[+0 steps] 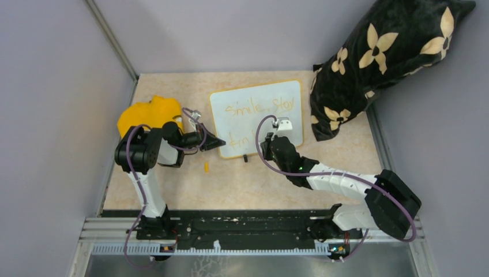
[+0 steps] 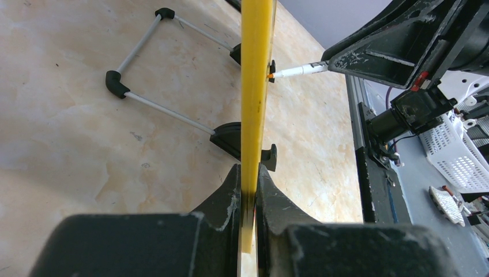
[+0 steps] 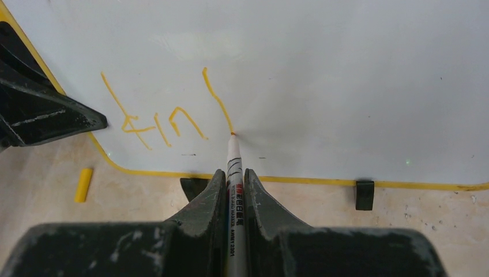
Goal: Write a sentence on the whiteboard
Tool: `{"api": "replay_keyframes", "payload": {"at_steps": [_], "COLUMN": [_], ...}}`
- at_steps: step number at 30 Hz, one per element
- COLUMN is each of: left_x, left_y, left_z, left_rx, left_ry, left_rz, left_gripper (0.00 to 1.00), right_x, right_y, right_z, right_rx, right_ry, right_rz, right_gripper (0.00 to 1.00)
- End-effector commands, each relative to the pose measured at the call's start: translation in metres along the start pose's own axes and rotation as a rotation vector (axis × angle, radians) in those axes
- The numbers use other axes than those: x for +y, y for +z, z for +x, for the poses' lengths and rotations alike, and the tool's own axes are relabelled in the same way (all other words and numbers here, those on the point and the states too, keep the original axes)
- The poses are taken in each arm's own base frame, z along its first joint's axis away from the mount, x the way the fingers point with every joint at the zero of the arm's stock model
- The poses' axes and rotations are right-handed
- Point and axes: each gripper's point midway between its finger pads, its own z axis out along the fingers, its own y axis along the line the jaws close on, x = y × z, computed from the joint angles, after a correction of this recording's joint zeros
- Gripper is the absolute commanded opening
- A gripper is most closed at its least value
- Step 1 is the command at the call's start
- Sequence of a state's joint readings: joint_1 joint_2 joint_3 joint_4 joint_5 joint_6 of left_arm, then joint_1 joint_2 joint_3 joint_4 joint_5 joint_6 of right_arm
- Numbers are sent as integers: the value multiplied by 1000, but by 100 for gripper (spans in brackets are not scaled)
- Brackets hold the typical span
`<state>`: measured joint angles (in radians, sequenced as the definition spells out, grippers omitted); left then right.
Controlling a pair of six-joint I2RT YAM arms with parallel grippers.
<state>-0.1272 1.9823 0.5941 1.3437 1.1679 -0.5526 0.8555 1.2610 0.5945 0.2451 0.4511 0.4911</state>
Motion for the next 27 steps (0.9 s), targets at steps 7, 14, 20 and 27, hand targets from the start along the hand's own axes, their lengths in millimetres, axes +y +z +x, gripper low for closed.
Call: {"api": "replay_keyframes", "payload": {"at_steps": [7,14,20,27], "left_x": [16,16,16,16], "left_y": [-1,-1,-1,-1], "left_z": [12,12,12,13], "left_rx": [6,8,9,10], "left_ry": [-75,-76,-77,-77], "left_rz": [-58,-57,-58,-57], "left_gripper": [0,0,0,0], "right_x": [3,13,17,26], "right_y": [-6,0,6,11], "right_z": [-8,-28,-37,-39], "right_rx": [-35,-65,-75,-71], "right_ry": [27,7,-7,-12], "right_rz": [-2,-2,-6,-30], "right_gripper": [0,0,0,0]}}
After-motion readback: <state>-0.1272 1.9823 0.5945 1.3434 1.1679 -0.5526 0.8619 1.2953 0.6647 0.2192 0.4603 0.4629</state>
